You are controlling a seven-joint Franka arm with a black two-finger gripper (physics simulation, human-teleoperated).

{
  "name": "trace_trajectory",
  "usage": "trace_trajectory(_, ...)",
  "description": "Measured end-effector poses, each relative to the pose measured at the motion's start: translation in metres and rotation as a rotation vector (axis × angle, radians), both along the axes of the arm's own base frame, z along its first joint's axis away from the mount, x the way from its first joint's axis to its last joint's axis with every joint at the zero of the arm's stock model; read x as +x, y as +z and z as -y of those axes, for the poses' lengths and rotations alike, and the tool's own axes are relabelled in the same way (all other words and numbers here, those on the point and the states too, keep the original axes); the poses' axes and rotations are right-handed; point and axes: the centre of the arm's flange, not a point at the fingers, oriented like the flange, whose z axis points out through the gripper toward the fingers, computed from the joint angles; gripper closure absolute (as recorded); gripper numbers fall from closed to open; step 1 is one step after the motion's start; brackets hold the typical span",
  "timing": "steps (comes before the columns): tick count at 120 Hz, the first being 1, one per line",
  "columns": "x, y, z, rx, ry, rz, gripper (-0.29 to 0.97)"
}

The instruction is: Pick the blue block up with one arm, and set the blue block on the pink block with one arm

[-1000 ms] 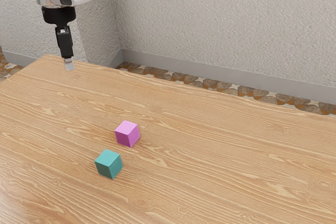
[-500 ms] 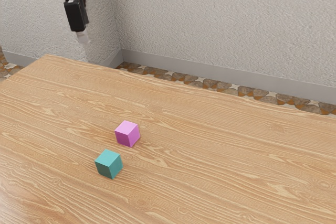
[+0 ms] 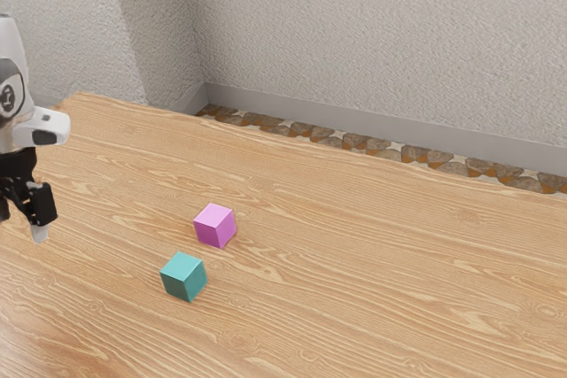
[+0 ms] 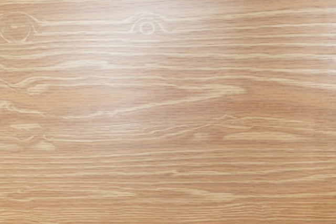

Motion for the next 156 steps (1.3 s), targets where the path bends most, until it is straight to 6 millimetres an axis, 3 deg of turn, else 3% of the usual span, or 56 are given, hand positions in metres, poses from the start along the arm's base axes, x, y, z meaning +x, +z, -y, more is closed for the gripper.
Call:
trace_trajectory(9, 0.003, -0.041, 0.003, -0.043, 0.052, 0.009, 0.0)
trace_trajectory(20, 0.026, -0.084, 0.026, -0.03, 0.041, -0.016, 0.01)
trace_trajectory(28, 0.046, -0.12, 0.027, -0.104, 0.023, -0.031, 0.01)
trace_trajectory(34, 0.057, -0.134, 0.026, -0.132, 0.014, -0.009, 0.01)
trace_trajectory(70, 0.1, -0.163, 0.059, -0.023, 0.004, 0.183, 0.0)
trace_trajectory(85, 0.114, -0.173, 0.063, -0.006, 0.072, 0.238, 0.0)
trace_trajectory(116, 0.117, -0.186, 0.076, -0.128, 0.166, 0.312, 0.0)
trace_trajectory(141, 0.115, -0.189, 0.065, -0.12, 0.095, 0.279, 0.0)
trace_trajectory(156, 0.124, -0.196, 0.074, -0.113, 0.029, 0.257, 0.0)
